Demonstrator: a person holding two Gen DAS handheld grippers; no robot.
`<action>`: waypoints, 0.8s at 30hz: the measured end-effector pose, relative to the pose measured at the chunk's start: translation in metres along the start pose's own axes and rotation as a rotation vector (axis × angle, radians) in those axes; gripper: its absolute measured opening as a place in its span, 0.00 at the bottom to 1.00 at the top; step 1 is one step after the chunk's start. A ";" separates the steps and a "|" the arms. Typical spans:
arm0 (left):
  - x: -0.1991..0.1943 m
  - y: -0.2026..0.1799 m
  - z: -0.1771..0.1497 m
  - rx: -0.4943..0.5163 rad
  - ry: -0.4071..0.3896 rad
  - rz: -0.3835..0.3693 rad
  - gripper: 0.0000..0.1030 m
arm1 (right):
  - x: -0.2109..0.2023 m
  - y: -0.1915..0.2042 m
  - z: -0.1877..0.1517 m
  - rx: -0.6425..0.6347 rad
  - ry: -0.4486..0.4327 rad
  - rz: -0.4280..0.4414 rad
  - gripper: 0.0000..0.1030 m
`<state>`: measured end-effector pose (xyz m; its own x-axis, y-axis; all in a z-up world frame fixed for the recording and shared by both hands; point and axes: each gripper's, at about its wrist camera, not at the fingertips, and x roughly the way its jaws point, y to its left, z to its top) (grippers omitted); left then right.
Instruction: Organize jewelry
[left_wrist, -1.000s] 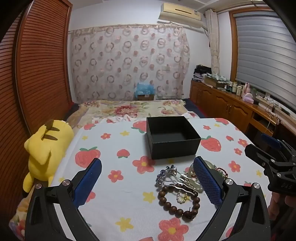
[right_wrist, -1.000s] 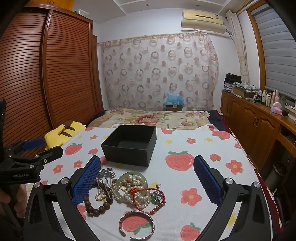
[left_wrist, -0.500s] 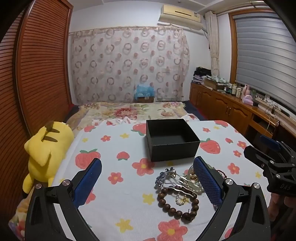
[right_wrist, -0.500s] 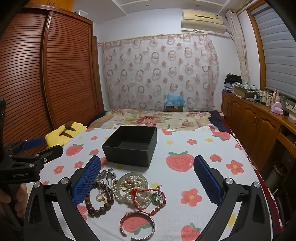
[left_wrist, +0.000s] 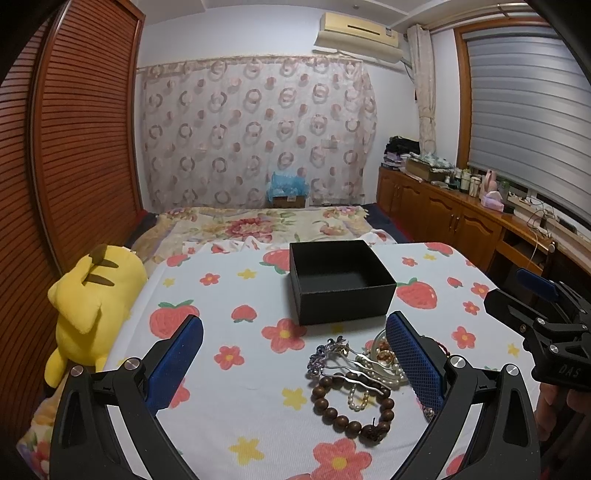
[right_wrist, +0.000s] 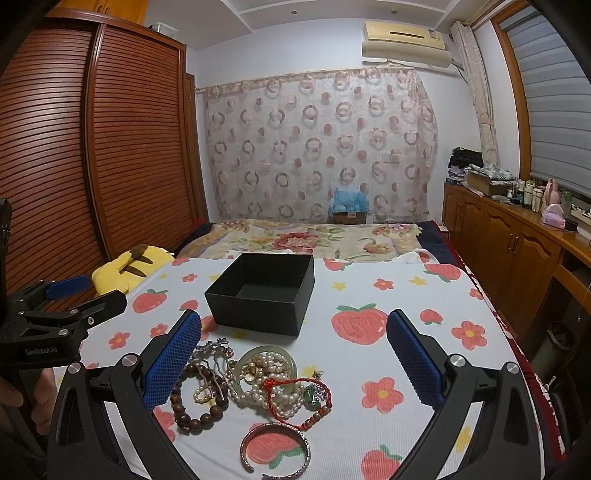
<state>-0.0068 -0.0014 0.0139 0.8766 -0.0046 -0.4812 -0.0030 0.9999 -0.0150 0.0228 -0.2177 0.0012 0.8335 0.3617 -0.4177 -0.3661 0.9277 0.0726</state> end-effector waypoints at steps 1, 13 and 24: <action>-0.001 0.000 0.001 0.000 -0.001 0.000 0.93 | 0.000 0.000 0.000 0.000 -0.001 0.000 0.98; -0.001 -0.001 0.017 0.005 -0.005 0.000 0.93 | 0.000 0.000 -0.001 0.001 -0.002 0.000 0.98; -0.001 0.000 -0.001 0.001 -0.008 0.000 0.93 | 0.000 0.000 -0.001 0.002 -0.004 0.002 0.98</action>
<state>-0.0078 -0.0015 0.0131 0.8806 -0.0042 -0.4739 -0.0029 0.9999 -0.0143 0.0219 -0.2177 0.0000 0.8346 0.3635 -0.4138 -0.3665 0.9273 0.0754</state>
